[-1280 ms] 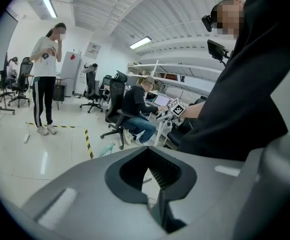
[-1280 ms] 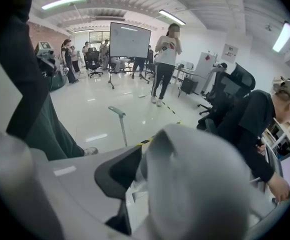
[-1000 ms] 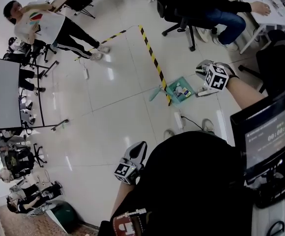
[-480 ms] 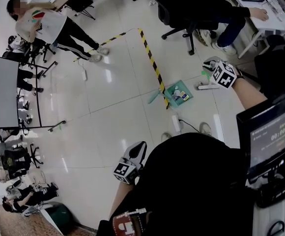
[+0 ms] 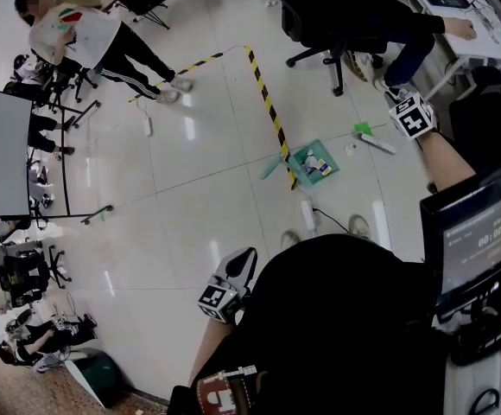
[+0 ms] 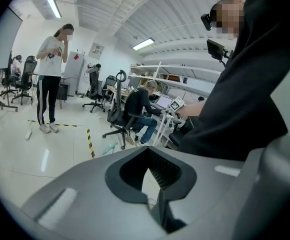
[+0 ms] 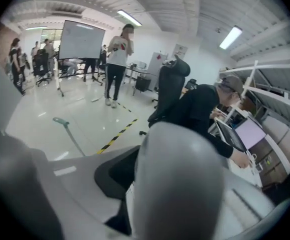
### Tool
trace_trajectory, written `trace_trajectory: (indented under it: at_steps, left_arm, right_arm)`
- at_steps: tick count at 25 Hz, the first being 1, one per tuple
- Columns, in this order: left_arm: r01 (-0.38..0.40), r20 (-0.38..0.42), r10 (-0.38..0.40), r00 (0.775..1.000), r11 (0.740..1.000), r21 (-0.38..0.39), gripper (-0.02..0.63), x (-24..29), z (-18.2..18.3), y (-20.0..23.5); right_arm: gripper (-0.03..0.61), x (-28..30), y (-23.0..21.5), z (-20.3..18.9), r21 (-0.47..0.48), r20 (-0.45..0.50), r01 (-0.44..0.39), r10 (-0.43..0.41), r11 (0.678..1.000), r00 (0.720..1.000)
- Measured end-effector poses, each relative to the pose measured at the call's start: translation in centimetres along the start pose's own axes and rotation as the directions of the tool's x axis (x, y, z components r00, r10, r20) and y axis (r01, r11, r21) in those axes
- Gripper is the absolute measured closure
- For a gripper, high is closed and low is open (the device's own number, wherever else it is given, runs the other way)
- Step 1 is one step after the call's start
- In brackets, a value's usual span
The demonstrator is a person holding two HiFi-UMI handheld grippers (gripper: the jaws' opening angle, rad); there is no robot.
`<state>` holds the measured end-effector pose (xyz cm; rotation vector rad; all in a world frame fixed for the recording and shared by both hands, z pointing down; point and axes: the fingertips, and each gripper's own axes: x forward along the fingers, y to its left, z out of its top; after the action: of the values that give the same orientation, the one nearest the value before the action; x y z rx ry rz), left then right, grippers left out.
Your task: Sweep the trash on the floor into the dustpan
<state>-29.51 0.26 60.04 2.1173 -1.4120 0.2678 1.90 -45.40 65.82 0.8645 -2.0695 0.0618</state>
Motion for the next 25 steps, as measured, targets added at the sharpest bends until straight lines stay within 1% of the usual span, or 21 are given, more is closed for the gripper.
trace_trajectory:
  at_steps: [2, 4, 6, 7, 8, 11, 13, 14, 17, 19, 22, 25]
  left_arm:
    - [-0.010, -0.002, 0.010, 1.000, 1.000, -0.003, 0.614, -0.6, -0.1, 0.0]
    - [-0.024, -0.005, 0.023, 1.000, 1.000, -0.014, 0.614, -1.3, -0.1, 0.0]
    - [-0.041, -0.002, 0.041, 0.999, 0.999, -0.027, 0.614, -2.2, -0.3, 0.2]
    - [-0.050, 0.002, 0.050, 0.999, 0.998, -0.033, 0.614, -2.6, -0.5, 0.3]
    - [-0.058, 0.004, 0.059, 0.998, 0.997, -0.041, 0.614, -3.0, -0.6, 0.4]
    - [-0.085, 0.013, 0.086, 0.996, 0.994, -0.064, 0.614, -4.5, -1.2, 1.1]
    - [-0.099, 0.010, 0.100, 0.995, 0.992, -0.084, 0.614, -5.6, -1.5, 1.4]
    - [-0.105, 0.011, 0.107, 0.994, 0.990, -0.092, 0.614, -6.0, -1.7, 1.5]
    - [-0.121, 0.026, 0.125, 0.992, 0.987, -0.106, 0.614, -7.0, -2.2, 2.1]
    - [-0.129, 0.039, 0.134, 0.990, 0.985, -0.112, 0.614, -7.5, -2.4, 2.7]
    - [-0.127, 0.055, 0.134, 0.989, 0.986, -0.111, 0.614, -7.5, -2.6, 3.0]
    - [-0.114, 0.059, 0.120, 0.991, 0.989, -0.099, 0.614, -6.8, -2.3, 3.0]
  right_arm:
    - [0.532, 0.5, -1.7, 0.1, 0.109, -0.009, 0.067, -0.066, 0.992, 0.998]
    - [0.532, 1.2, -3.1, 0.0, 0.225, -0.031, 0.128, -0.125, 0.966, 0.992]
    - [0.532, 1.8, -3.9, -0.6, 0.329, -0.078, 0.179, -0.162, 0.927, 0.984]
    - [0.532, 2.2, -3.9, -1.0, 0.381, -0.099, 0.190, -0.164, 0.905, 0.981]
    - [0.532, 2.7, -3.8, -1.2, 0.433, -0.106, 0.192, -0.162, 0.881, 0.981]
    - [0.531, 3.7, -3.7, -0.4, 0.569, -0.085, 0.183, -0.164, 0.802, 0.983]
    - [0.528, 4.1, -3.4, 0.1, 0.619, -0.083, 0.185, -0.171, 0.763, 0.982]
    - [0.527, 4.2, -3.1, 0.5, 0.631, -0.082, 0.185, -0.172, 0.754, 0.982]
    - [0.524, 4.7, -2.2, 1.8, 0.647, -0.077, 0.175, -0.165, 0.742, 0.983]
    - [0.522, 4.8, -1.5, 2.3, 0.671, -0.069, 0.160, -0.153, 0.724, 0.986]
    - [0.522, 4.6, -0.8, 2.2, 0.721, -0.049, 0.126, -0.131, 0.681, 0.990]
    - [0.526, 4.1, -1.0, 1.4, 0.766, -0.037, 0.102, -0.115, 0.635, 0.993]
